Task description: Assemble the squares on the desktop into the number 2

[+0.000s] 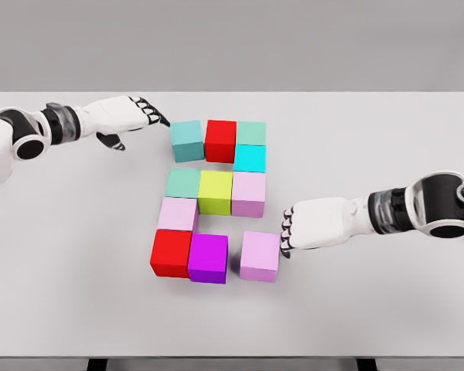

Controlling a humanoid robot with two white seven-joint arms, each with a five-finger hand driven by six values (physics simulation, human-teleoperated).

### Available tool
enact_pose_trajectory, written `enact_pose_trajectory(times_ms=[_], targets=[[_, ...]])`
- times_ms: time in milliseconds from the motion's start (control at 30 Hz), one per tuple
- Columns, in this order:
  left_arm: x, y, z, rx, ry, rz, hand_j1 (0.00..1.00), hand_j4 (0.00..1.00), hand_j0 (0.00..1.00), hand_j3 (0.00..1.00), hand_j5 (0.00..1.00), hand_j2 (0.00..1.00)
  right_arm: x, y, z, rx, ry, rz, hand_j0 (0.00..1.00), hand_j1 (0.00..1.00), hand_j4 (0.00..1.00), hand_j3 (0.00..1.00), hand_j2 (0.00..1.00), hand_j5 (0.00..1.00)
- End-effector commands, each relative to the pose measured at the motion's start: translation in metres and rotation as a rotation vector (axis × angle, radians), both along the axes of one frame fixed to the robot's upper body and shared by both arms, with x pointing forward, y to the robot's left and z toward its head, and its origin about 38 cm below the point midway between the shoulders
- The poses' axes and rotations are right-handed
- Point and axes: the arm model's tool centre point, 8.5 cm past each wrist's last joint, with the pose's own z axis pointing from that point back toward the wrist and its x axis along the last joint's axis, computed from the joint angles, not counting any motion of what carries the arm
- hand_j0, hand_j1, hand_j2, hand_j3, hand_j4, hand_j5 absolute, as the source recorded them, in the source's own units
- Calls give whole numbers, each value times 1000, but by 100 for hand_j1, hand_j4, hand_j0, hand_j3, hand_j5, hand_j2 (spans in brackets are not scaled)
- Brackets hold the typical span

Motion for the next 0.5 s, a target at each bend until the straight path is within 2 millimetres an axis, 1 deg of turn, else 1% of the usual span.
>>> enact_pose_trajectory(times_ms=[0, 233, 333, 467], targets=[[0, 2, 0, -7, 1, 8, 96, 96, 96, 96, 96, 96, 0, 3, 0, 8, 2, 3, 60, 60, 60, 60, 60, 60], [0, 4, 0, -11, 2, 13, 96, 96, 96, 96, 96, 96, -1, 7, 0, 12, 4, 12, 60, 60, 60, 60, 60, 60], [0, 9, 1, -10, -1, 22, 96, 96, 96, 96, 96, 96, -2, 8, 0, 15, 4, 15, 60, 60, 60, 60, 60, 60], [0, 11, 2, -8, -1, 25, 96, 96, 96, 96, 96, 96, -1, 4, 2, 16, 6, 6, 60, 60, 60, 60, 60, 60]])
